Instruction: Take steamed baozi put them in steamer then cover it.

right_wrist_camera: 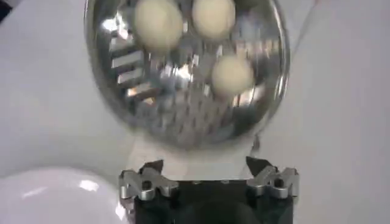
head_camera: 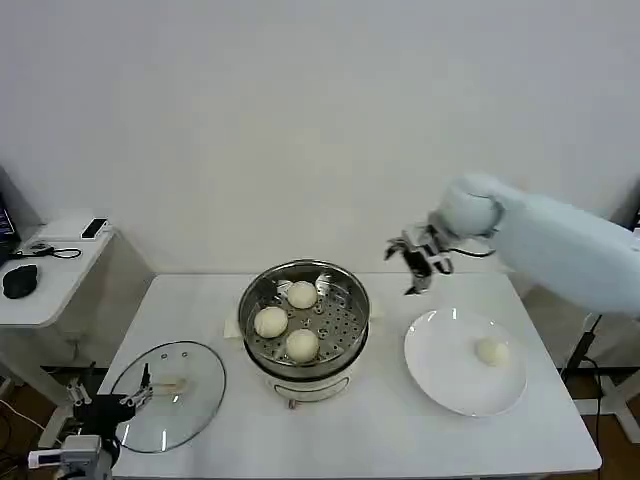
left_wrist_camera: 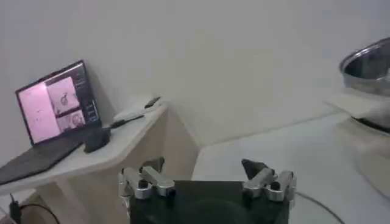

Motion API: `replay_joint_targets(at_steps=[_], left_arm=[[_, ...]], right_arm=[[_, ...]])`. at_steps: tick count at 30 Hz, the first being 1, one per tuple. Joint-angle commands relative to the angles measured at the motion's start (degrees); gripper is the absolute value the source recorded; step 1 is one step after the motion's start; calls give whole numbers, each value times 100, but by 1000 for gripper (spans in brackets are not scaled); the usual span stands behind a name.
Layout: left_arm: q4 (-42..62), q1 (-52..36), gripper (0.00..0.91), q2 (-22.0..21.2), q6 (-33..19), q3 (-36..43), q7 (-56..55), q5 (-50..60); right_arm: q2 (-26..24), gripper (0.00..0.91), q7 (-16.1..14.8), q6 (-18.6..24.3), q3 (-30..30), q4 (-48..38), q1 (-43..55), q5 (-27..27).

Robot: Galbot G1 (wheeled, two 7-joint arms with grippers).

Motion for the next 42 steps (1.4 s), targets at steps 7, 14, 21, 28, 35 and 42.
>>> replay_joint_targets(at_steps=[7, 14, 21, 28, 35, 42], left_arm=[[50, -57, 907, 40, 52, 239, 26, 4], [-7, -20, 907, 134, 122, 56, 68, -41], [40, -17, 907, 123, 118, 50, 66, -41], [102, -35, 907, 122, 119, 53, 66, -39], [123, -36, 907, 120, 121, 43, 66, -36], [143, -24, 907, 127, 120, 0, 66, -43]], right_arm=[[-1984, 907, 116, 173, 1357, 75, -2462, -899], [-1886, 907, 117, 374, 2173, -365, -3386, -1226], [-1683, 907, 173, 387, 2404, -658, -3619, -1420], [-1318, 907, 193, 409, 2430, -1115, -3586, -1594], [-834, 907, 264, 471, 2419, -1563, -3525, -1736], [-404, 907, 318, 480, 2423, -1957, -3479, -1816]])
